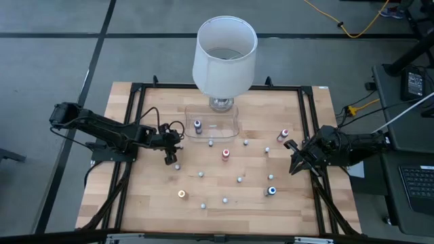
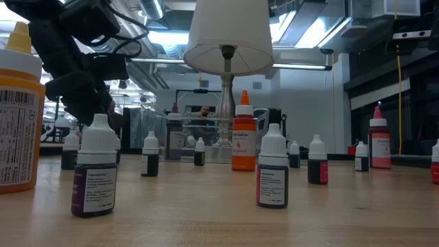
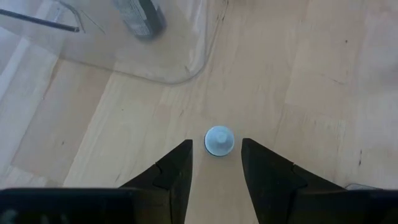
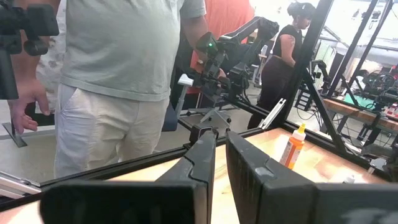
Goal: Pick & Place food coloring
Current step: Put the top small red food coloring bottle into the container
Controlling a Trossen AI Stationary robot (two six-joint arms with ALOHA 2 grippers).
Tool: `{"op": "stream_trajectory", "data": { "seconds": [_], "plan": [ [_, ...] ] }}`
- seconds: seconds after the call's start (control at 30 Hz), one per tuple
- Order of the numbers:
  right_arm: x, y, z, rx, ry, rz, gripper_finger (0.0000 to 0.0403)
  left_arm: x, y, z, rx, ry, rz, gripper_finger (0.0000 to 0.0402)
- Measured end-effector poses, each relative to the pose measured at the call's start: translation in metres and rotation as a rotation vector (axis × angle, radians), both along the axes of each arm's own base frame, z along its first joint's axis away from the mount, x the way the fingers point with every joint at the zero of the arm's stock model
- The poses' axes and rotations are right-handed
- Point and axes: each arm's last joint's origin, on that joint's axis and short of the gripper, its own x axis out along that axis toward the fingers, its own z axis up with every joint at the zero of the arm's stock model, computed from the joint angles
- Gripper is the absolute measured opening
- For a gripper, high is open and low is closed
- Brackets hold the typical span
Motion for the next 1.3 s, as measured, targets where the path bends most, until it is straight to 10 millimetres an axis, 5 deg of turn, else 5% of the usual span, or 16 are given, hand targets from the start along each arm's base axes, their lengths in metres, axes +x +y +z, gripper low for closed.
{"op": "stream_trajectory", "data": {
  "seconds": [0.6,1.3],
  "plan": [
    [0.000,0.000,0.000,0.000,0.001,0.000,0.0044,0.009,0.010,-0.010,-0.019,0.026,-0.035,0.0126],
    [0.000,0.000,0.000,0.000,0.000,0.000,0.0044,0.010,0.009,-0.009,-0.039,0.010,-0.039,0.0063]
  ]
}}
